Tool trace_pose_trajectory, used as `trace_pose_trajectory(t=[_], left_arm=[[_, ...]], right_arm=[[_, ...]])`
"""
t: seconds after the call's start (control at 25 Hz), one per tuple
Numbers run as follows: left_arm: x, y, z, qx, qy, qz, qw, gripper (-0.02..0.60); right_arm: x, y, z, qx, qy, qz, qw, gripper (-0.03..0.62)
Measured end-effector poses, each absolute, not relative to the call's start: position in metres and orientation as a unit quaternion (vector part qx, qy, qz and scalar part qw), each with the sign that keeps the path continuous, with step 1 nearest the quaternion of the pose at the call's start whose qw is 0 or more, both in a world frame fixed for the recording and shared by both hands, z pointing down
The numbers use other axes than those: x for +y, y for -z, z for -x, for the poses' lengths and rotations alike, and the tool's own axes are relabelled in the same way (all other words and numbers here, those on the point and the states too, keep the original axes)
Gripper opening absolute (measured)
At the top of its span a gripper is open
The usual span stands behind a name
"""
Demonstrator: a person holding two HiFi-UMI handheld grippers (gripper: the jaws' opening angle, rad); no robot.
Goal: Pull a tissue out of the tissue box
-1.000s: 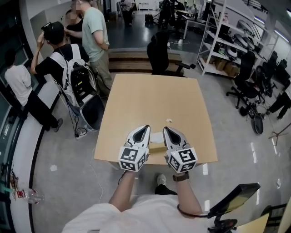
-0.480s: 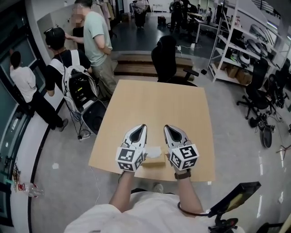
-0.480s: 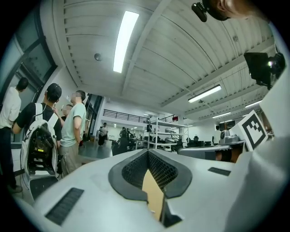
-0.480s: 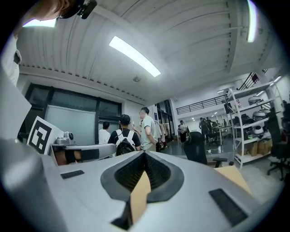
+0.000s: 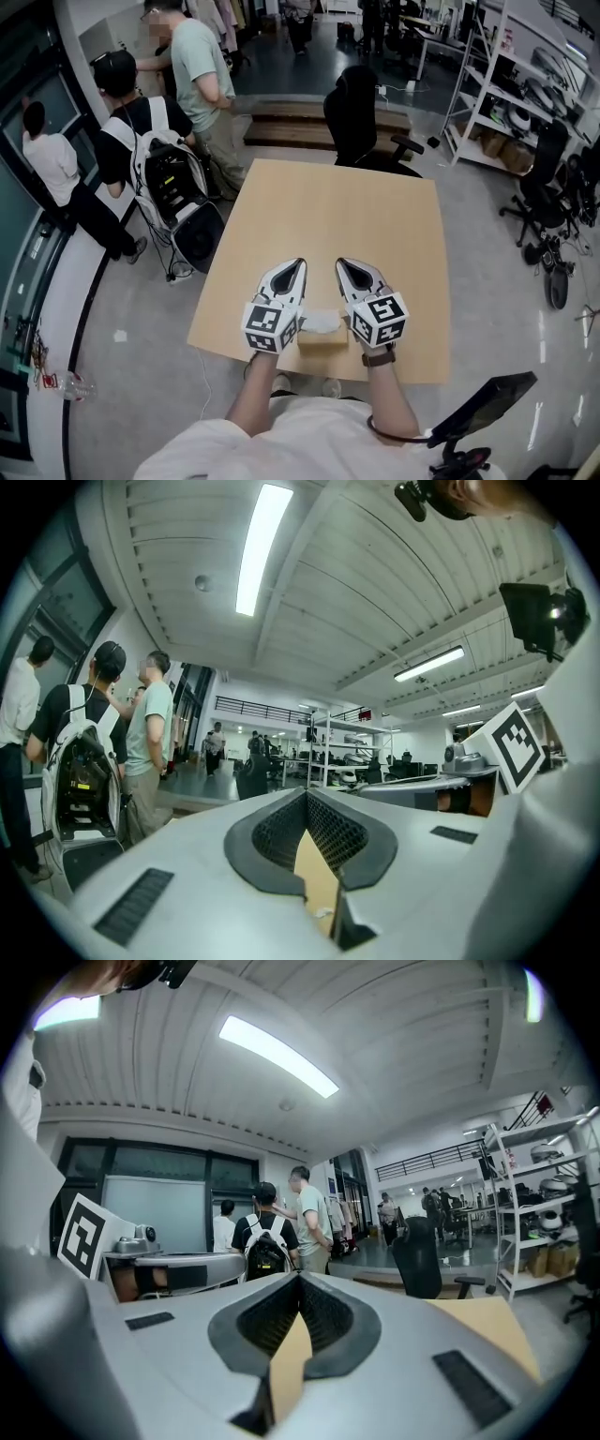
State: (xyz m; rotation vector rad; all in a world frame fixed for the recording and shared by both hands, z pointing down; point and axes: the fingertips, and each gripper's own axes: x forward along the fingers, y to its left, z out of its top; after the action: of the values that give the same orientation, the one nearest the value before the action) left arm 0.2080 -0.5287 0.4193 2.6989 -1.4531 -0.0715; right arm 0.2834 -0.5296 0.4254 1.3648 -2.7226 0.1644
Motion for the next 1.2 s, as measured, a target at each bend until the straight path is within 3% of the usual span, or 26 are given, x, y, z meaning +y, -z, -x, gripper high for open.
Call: trace_pose_trajectory(t=[1.2], left_arm=[[-0.561,-0.52,-0.185,-0.428,-0.093,-0.892,0.115,0.002]], right_arm=[[-0.55,-0.566,-0.259,-0.881,-0.166,-0.361,0.256,-0.009]])
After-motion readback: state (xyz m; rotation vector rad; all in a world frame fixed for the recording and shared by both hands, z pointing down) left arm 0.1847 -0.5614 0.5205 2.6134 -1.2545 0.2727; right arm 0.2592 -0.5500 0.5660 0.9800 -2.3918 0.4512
